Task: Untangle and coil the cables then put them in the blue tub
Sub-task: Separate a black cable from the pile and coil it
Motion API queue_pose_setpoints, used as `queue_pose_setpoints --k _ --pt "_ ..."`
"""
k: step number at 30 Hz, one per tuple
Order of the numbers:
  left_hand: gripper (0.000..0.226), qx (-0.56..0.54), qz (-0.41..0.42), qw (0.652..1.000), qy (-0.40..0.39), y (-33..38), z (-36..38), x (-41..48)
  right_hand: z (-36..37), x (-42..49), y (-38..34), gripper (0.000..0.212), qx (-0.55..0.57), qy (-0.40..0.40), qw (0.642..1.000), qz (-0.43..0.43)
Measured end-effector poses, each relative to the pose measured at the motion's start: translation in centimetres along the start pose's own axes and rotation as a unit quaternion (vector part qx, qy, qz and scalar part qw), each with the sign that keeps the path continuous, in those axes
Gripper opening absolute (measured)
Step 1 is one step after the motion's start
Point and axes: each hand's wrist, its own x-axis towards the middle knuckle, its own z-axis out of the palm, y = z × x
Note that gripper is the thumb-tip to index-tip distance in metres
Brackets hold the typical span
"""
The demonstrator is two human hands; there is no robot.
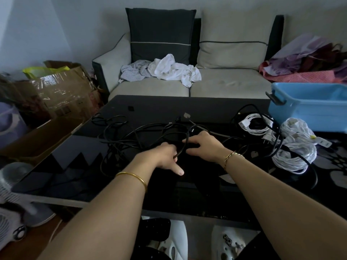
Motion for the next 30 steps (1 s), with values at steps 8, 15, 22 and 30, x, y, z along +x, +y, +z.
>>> queue_pose_setpoints --k 8,15,22,30 --pt "0.025 -0.676 -0.072 0.502 0.535 -2.9 -5.2 -1.2 -0.7 -1.2 -0.8 0.027 -0.134 0.023 0.981 0.140" --pt "0.032 -0.618 -0.157 0.377 0.671 -5.8 -5.6 -2.0 -0.8 -0.9 -2.6 0.040 -0.208 0.021 0.962 0.175" --pt "0.031 -0.559 -0.293 0.542 0.555 -7.1 -3.5 -1.3 -0.6 3.3 -5.8 0.024 0.026 0.093 0.993 0.075" --pt "0.033 -0.460 -0.247 0.684 0.509 -8.0 -2.8 1.0 1.1 11.6 -4.5 0.038 -0.005 0.131 0.990 0.041"
